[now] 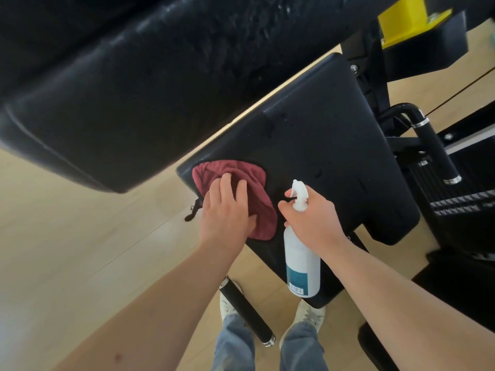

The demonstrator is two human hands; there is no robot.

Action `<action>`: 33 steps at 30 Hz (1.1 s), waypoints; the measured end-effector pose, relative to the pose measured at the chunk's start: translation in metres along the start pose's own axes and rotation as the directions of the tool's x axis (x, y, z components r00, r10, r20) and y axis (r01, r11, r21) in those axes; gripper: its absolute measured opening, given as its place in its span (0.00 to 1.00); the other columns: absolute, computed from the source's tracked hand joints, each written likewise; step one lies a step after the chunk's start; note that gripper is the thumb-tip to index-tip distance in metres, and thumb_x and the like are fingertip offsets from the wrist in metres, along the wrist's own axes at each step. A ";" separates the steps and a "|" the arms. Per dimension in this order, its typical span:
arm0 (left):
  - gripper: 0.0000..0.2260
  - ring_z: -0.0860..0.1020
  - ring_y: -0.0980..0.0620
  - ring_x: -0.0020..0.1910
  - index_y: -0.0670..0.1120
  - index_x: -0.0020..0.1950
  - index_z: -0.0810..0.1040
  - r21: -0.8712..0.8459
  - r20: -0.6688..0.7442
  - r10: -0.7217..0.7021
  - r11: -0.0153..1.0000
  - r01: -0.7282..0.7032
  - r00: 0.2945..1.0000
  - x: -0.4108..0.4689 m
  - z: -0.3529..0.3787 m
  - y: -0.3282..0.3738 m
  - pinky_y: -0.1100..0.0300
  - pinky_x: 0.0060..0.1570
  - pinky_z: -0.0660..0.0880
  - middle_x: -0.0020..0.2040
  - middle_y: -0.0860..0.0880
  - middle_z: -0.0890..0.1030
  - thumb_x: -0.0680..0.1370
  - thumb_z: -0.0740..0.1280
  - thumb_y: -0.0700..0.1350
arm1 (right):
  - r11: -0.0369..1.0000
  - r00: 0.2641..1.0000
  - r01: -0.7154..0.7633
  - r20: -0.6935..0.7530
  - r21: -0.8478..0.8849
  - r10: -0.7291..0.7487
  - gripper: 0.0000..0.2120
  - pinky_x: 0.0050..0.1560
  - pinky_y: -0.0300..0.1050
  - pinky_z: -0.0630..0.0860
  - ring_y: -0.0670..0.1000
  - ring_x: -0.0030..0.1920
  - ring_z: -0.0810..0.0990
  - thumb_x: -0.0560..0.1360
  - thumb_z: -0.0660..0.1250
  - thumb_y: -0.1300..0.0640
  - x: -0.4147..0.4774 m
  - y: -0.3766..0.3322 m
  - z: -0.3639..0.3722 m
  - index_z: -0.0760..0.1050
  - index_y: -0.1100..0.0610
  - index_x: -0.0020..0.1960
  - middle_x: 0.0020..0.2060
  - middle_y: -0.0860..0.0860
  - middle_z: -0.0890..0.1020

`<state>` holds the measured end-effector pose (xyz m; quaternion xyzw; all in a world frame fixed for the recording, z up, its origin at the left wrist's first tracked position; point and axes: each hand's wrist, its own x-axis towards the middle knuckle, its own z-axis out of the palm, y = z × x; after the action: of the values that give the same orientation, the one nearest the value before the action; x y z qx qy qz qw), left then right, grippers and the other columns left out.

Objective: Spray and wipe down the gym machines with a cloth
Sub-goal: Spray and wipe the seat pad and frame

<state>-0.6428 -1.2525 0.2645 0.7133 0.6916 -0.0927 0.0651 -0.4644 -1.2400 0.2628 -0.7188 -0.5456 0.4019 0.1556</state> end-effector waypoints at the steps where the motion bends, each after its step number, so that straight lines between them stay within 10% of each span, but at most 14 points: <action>1: 0.35 0.62 0.38 0.77 0.46 0.79 0.61 0.017 -0.009 0.004 1.000 -0.004 1.000 0.002 0.001 -0.002 0.44 0.77 0.63 0.78 0.39 0.61 0.79 0.68 0.62 | 1.000 1.000 -0.006 0.003 0.004 0.006 0.07 0.39 0.38 0.78 0.46 0.38 0.83 0.77 0.69 0.46 0.000 0.000 0.000 0.74 0.48 0.49 0.38 0.43 0.81; 6: 0.47 0.41 0.27 0.80 0.50 0.83 0.45 0.125 0.042 0.021 0.992 -0.026 0.999 0.026 -0.002 -0.004 0.33 0.77 0.42 0.83 0.38 0.45 0.75 0.59 0.75 | 1.000 0.999 -0.029 0.019 0.009 0.029 0.07 0.42 0.42 0.81 0.47 0.39 0.83 0.77 0.68 0.45 0.005 0.001 -0.001 0.75 0.48 0.48 0.37 0.43 0.81; 12: 0.43 0.43 0.31 0.81 0.44 0.84 0.50 0.201 0.045 0.225 0.952 -0.230 0.973 0.025 -0.001 0.003 0.36 0.75 0.34 0.83 0.35 0.47 0.79 0.57 0.70 | 0.999 0.998 -0.044 0.046 0.013 0.043 0.07 0.42 0.42 0.81 0.46 0.39 0.83 0.78 0.68 0.45 0.010 -0.001 -0.003 0.75 0.48 0.50 0.37 0.44 0.81; 22: 0.47 0.37 0.29 0.76 0.56 0.83 0.44 0.051 0.022 -0.102 0.994 0.101 0.995 0.018 0.010 -0.033 0.24 0.72 0.47 0.83 0.40 0.43 0.72 0.54 0.79 | 1.000 0.997 -0.021 0.076 0.006 0.021 0.06 0.46 0.46 0.83 0.46 0.40 0.85 0.77 0.68 0.45 0.015 -0.004 0.000 0.77 0.47 0.50 0.42 0.43 0.83; 33: 0.47 0.50 0.29 0.79 0.59 0.83 0.42 0.048 0.006 0.043 0.998 -0.043 0.999 0.086 -0.013 -0.010 0.29 0.74 0.50 0.83 0.41 0.45 0.71 0.54 0.79 | 0.997 0.995 -0.066 0.082 0.035 0.063 0.07 0.48 0.49 0.83 0.46 0.40 0.85 0.76 0.67 0.44 0.015 -0.009 -0.012 0.76 0.46 0.48 0.39 0.44 0.83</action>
<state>-0.6501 -1.1652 0.2582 0.7292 0.6734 -0.1098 0.0516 -0.4605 -1.2202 0.2701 -0.7160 -0.5202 0.4458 0.1338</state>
